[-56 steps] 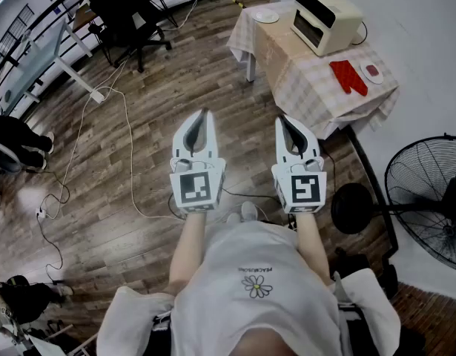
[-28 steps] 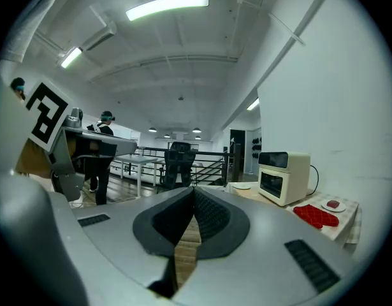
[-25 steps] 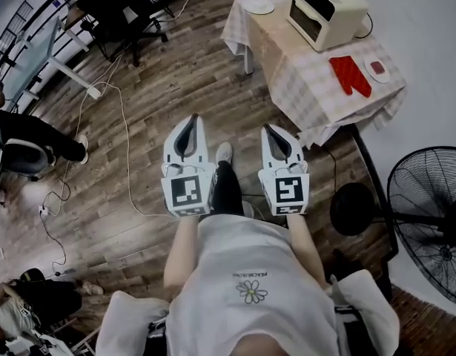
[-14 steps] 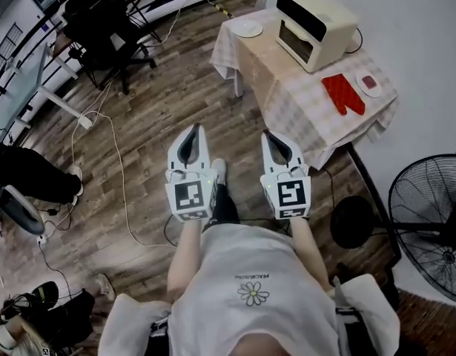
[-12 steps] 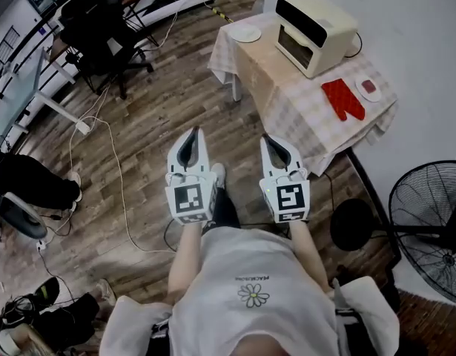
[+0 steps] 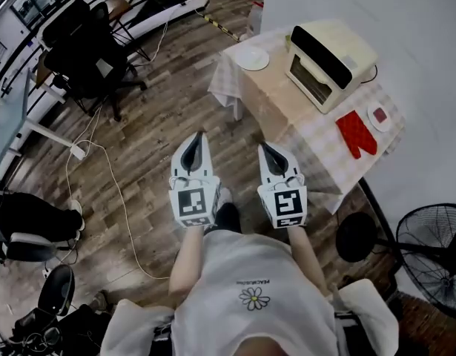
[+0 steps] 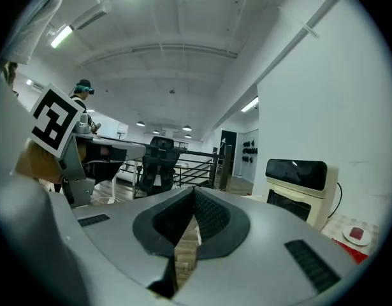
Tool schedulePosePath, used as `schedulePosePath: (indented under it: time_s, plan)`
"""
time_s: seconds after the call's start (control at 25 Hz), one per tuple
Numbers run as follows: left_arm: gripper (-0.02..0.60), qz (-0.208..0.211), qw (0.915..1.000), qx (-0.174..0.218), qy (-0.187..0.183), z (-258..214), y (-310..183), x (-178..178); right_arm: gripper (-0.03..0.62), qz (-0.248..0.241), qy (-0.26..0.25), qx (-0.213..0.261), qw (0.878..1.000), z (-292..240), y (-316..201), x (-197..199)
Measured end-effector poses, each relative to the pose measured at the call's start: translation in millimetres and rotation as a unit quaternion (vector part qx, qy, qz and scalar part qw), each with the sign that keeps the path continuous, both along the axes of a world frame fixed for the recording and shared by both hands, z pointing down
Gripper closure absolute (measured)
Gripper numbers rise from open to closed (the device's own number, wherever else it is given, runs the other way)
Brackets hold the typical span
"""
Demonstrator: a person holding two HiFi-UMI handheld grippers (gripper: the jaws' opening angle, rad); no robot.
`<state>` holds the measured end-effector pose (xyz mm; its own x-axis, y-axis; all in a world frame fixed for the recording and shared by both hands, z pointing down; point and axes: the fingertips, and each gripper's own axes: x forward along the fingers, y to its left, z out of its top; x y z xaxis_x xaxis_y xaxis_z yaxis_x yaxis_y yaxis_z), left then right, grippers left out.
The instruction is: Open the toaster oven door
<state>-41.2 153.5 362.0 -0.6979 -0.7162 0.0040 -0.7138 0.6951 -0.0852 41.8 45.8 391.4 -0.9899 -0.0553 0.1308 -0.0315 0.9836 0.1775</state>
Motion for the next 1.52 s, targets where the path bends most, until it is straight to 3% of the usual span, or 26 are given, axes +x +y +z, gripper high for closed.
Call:
schedulePosePath:
  time_s: [0.28, 0.56, 1.04, 1.24, 1.52]
  plan:
    - [0.565, 0.018, 0.9998, -0.003, 0.005, -0.7, -15.1, -119.8, 0.585, 0.019, 0.004, -0.003, 1.000, -8.7, -18.6, -116.3]
    - [0.565, 0.038, 0.9990, 0.008, 0.021, 3.5, -24.3, -180.3, 0.584, 0.033, 0.004, 0.021, 0.999, -15.9, -33.4, -172.2]
    - [0.565, 0.066, 0.9975, 0.012, 0.022, 12.2, -60.4, -183.3, 0.585, 0.060, 0.010, 0.011, 0.998, -9.7, -61.9, -180.4]
    - [0.565, 0.082, 0.9966, -0.006, 0.007, 12.0, -85.1, -171.1, 0.584, 0.072, -0.007, -0.010, 0.997, -13.7, -85.0, -169.7]
    - [0.565, 0.117, 0.9931, -0.011, 0.001, 10.3, -139.2, -145.5, 0.584, 0.092, -0.016, -0.003, 0.996, -20.9, -118.5, -140.3]
